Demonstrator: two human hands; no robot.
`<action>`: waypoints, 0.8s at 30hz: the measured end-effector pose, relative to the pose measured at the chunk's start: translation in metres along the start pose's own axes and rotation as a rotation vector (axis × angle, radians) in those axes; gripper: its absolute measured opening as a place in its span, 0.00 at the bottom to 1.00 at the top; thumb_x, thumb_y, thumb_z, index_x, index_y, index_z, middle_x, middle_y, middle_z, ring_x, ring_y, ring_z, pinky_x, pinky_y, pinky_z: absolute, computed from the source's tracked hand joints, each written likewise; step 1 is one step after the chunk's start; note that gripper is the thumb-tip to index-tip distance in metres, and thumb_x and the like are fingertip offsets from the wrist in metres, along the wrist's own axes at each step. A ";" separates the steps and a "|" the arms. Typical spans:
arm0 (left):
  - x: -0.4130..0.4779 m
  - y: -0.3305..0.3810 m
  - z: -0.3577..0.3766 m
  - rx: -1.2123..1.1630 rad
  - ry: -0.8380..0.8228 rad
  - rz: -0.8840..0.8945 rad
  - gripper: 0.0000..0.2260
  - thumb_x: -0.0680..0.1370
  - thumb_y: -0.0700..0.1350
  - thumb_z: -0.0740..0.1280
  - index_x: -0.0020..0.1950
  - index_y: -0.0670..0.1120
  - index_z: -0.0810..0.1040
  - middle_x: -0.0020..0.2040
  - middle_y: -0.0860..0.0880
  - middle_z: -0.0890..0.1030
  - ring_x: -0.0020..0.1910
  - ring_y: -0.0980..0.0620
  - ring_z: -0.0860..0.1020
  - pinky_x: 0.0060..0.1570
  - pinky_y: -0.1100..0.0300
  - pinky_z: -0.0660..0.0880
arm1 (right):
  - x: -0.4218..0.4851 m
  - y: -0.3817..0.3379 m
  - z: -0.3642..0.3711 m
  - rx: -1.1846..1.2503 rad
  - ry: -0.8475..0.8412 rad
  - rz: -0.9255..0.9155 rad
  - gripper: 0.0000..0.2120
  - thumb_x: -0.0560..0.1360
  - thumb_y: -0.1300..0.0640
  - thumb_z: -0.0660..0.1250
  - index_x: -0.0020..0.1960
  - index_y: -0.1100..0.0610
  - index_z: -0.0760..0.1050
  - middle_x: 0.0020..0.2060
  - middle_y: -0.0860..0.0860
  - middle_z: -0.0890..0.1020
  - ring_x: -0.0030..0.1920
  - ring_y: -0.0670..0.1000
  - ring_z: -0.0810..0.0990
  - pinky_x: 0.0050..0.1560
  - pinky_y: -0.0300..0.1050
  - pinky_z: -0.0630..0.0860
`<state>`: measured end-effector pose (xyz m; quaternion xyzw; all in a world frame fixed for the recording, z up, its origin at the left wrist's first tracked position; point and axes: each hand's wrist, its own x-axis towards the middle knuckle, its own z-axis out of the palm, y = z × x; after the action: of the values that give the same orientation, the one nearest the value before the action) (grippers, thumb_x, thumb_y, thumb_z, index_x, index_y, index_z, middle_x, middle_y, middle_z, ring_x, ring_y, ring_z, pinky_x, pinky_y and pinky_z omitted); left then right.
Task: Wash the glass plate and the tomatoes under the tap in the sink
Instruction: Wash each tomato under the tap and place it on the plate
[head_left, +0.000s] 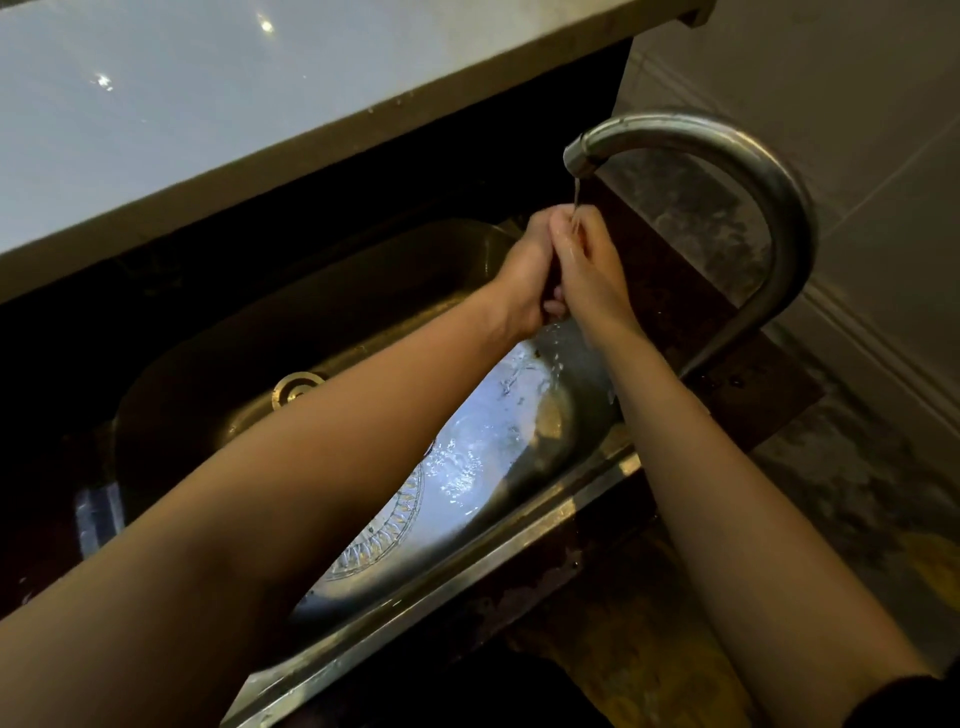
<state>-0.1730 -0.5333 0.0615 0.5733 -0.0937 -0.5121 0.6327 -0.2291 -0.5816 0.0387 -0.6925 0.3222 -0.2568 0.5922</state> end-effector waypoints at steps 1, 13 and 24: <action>0.000 0.002 0.002 0.000 -0.004 -0.004 0.20 0.80 0.57 0.50 0.36 0.48 0.71 0.25 0.51 0.71 0.23 0.56 0.66 0.24 0.64 0.59 | 0.000 0.000 0.000 0.012 0.018 -0.010 0.07 0.78 0.44 0.56 0.44 0.41 0.71 0.41 0.47 0.77 0.34 0.42 0.75 0.24 0.31 0.70; -0.003 0.013 -0.003 0.198 0.070 0.063 0.20 0.81 0.56 0.50 0.41 0.46 0.73 0.34 0.47 0.72 0.30 0.52 0.71 0.27 0.62 0.68 | 0.001 0.001 0.001 -0.017 0.014 0.035 0.11 0.80 0.46 0.51 0.54 0.46 0.70 0.45 0.45 0.76 0.44 0.44 0.78 0.35 0.33 0.75; -0.006 0.008 -0.005 1.202 0.331 0.767 0.17 0.82 0.52 0.52 0.52 0.41 0.73 0.49 0.42 0.76 0.44 0.45 0.76 0.43 0.50 0.73 | 0.012 -0.023 -0.001 0.386 0.013 0.415 0.16 0.78 0.48 0.57 0.37 0.54 0.74 0.28 0.50 0.80 0.38 0.50 0.80 0.38 0.46 0.76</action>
<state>-0.1686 -0.5271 0.0692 0.8184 -0.4558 -0.0213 0.3494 -0.2188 -0.5897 0.0616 -0.4846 0.4061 -0.1911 0.7508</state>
